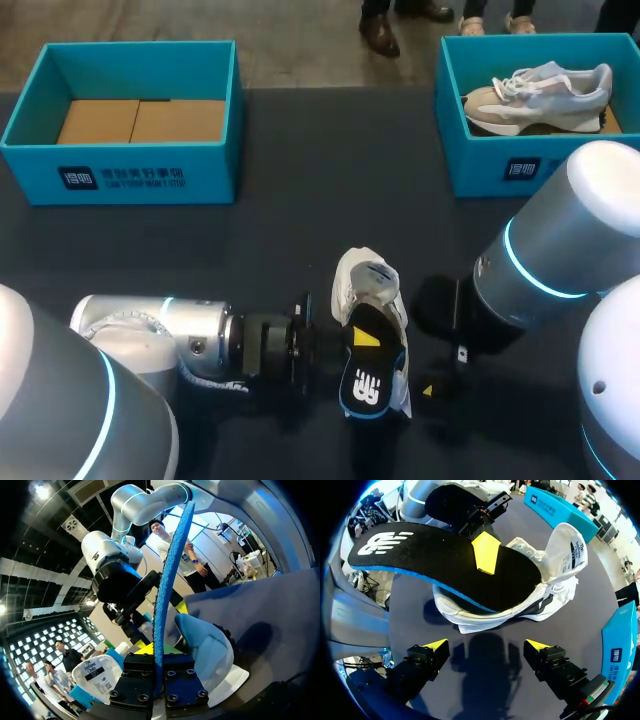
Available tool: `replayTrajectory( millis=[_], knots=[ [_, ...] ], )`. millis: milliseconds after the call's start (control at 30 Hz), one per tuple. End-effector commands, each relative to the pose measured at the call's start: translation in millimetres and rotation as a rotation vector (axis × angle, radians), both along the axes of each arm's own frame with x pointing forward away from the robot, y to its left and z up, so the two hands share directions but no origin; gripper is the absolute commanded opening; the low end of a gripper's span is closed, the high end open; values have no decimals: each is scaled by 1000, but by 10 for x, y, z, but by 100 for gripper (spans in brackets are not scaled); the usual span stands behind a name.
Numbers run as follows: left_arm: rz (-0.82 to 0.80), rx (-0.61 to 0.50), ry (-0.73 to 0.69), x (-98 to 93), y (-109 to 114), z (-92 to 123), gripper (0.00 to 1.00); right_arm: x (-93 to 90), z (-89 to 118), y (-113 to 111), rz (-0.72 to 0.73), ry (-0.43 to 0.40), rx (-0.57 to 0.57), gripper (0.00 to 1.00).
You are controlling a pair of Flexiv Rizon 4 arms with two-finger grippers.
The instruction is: Take the shoe out of the shoebox, open the shoe tongue, remove and reinsert the insole, then place the shoe into the shoebox
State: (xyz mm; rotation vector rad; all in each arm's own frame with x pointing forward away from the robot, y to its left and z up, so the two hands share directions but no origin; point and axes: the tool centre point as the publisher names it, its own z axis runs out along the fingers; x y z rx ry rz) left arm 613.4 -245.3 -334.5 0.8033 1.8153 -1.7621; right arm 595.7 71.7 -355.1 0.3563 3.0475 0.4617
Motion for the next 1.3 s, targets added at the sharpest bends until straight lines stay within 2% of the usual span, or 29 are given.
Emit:
replayTrajectory(
  millis=[33, 567, 967, 1000, 1033, 1300],
  knots=[
    [5, 16, 3, 20, -59, -15, 0, -17, -22, 16, -3, -5, -2, 100],
    [52, 86, -11, 96, -45, -92, 0, -17, -22, 16, -3, -5, -2, 100],
    [29, 75, 28, 26, -8, -80, 0, -17, -22, 16, -3, -5, -2, 100],
    [29, 75, 29, 24, -4, -81, 8, -17, -22, 16, -3, -5, -2, 100],
    [29, 76, 30, 21, 6, -82, 21, -17, -22, 16, -3, -5, -2, 100],
    [37, 72, 33, 7, 65, -55, 22, -17, -22, 16, -3, -5, -2, 100]
  ],
)
